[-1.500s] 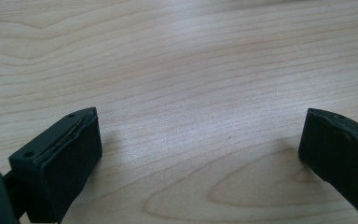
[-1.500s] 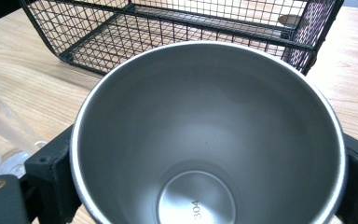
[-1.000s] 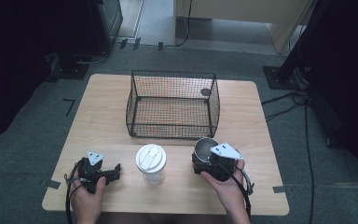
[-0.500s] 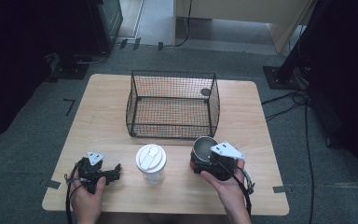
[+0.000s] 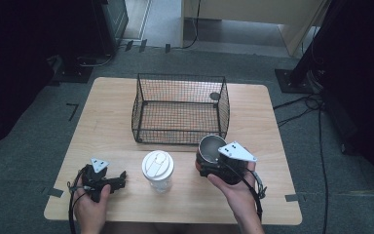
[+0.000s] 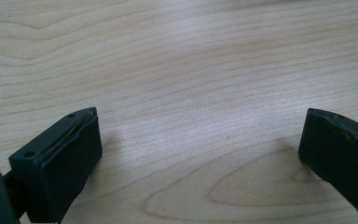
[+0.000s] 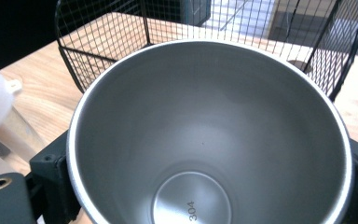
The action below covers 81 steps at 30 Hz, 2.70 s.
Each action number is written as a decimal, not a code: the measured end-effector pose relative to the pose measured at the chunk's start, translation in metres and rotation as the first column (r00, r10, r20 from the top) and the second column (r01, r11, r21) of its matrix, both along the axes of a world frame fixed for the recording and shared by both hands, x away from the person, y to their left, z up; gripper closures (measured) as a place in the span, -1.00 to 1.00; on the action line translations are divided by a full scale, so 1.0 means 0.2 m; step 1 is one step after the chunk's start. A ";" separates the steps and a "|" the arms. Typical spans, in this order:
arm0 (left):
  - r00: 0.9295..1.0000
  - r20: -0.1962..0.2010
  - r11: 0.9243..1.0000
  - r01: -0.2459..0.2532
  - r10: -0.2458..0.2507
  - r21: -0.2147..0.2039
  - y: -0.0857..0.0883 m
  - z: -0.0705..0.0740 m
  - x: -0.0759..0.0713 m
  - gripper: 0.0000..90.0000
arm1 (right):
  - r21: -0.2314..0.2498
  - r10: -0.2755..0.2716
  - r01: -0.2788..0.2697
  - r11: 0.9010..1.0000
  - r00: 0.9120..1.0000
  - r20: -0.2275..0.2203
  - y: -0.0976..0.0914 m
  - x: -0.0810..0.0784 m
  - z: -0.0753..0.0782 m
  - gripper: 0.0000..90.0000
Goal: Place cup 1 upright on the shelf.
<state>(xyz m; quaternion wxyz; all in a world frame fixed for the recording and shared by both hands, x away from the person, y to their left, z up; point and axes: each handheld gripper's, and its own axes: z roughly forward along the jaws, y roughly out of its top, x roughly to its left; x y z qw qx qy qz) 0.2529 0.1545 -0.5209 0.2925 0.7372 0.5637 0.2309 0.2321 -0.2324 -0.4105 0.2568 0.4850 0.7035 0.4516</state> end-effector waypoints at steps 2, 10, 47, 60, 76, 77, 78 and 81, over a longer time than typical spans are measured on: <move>1.000 -0.001 1.000 0.000 0.000 0.000 0.00 0.00 0.00 -1.00 | 0.002 0.004 -0.004 1.000 1.000 0.009 0.01 0.01 0.02 -0.84; 1.000 -0.003 1.000 0.001 -0.001 0.001 0.00 0.00 0.00 -1.00 | 0.001 0.027 -0.027 1.000 0.998 0.056 0.04 0.03 0.10 -0.84; 1.000 -0.004 1.000 0.003 -0.003 0.004 0.00 0.00 0.00 -1.00 | 0.046 0.028 -0.041 0.998 0.967 0.255 0.20 0.18 0.31 -0.84; 1.000 -0.004 1.000 0.002 -0.002 0.004 0.00 0.00 0.00 -1.00 | 0.044 0.012 -0.027 0.999 0.948 0.317 0.23 0.26 0.36 -0.84; 1.000 -0.005 1.000 0.003 -0.003 0.004 0.00 0.00 0.00 -1.00 | 0.069 -0.037 0.013 0.998 0.933 0.358 0.23 0.38 0.36 -0.84; 1.000 -0.004 1.000 0.003 -0.003 0.004 0.00 0.00 0.00 -1.00 | 0.070 -0.037 0.013 0.997 0.933 0.359 0.23 0.38 0.36 -0.84; 1.000 -0.004 1.000 0.003 -0.003 0.004 0.00 0.00 0.00 -1.00 | 0.071 -0.040 0.015 0.997 0.932 0.360 0.22 0.39 0.36 -0.84; 1.000 -0.005 1.000 0.003 -0.003 0.004 0.00 0.00 0.00 -1.00 | 0.064 -0.043 0.021 0.998 0.930 0.365 0.23 0.42 0.36 -0.84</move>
